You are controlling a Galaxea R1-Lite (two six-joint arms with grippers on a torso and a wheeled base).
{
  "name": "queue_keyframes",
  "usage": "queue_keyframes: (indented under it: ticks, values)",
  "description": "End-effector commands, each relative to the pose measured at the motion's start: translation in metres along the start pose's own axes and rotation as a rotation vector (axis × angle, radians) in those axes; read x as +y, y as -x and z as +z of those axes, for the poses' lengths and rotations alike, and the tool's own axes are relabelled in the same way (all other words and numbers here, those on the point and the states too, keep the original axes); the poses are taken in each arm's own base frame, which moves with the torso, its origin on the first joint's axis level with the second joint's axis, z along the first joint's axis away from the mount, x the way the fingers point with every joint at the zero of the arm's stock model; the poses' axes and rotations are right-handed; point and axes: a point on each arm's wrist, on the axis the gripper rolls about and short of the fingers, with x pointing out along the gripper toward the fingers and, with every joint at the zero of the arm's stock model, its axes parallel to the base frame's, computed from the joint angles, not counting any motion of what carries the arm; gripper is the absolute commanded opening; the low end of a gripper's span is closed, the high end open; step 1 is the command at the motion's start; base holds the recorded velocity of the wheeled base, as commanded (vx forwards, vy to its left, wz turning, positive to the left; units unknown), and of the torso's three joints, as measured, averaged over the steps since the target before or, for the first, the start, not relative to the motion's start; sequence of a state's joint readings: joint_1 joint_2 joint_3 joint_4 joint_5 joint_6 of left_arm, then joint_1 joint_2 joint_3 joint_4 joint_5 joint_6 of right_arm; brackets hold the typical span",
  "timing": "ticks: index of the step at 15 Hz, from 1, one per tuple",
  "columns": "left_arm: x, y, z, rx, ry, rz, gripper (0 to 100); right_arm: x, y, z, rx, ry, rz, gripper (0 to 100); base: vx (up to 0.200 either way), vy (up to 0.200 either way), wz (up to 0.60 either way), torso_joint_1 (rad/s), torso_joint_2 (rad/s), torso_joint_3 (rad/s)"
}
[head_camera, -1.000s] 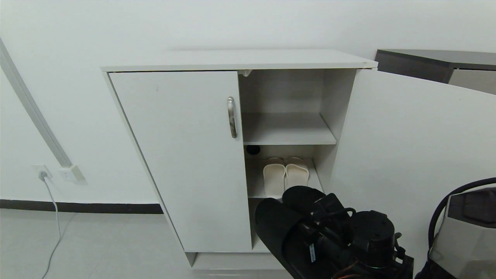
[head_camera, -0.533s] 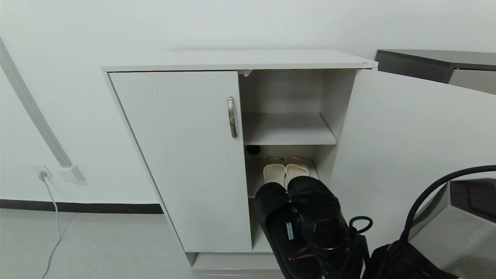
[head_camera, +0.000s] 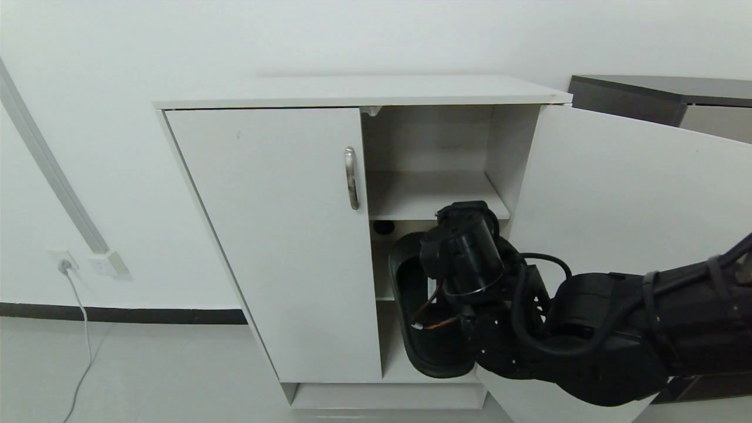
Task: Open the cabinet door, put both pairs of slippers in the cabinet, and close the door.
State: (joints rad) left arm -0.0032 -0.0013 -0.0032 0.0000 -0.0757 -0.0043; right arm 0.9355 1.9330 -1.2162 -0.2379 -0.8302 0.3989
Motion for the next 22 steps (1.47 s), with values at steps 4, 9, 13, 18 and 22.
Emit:
queue_keyframes:
  ticks: [4,9,13,18,22]
  values:
    - [0.000,0.000,0.000,0.001,0.000,0.001,0,-0.001,-0.006,0.025,-0.053,-0.049,-0.009,0,0.000,0.000,0.00,0.000,0.00,0.000]
    - [0.000,0.000,0.000,0.001,0.000,0.001,0,-0.001,-0.010,0.025,-0.052,-0.050,-0.012,0,0.000,0.000,0.00,0.000,0.00,0.000]
    - [0.000,0.000,0.000,0.001,0.000,0.001,0,0.001,-0.010,0.026,-0.054,-0.048,-0.009,0,0.150,0.000,0.00,-0.001,0.00,0.004]
    - [0.000,0.000,0.000,0.001,0.000,0.001,0,0.002,-0.014,0.023,-0.049,-0.042,-0.014,0,0.200,0.000,0.00,0.000,0.00,0.001]
    - [0.000,0.000,0.000,0.001,0.000,0.001,0,0.006,-0.018,0.021,-0.048,-0.021,-0.015,0,0.200,0.000,0.00,0.001,0.00,0.000]
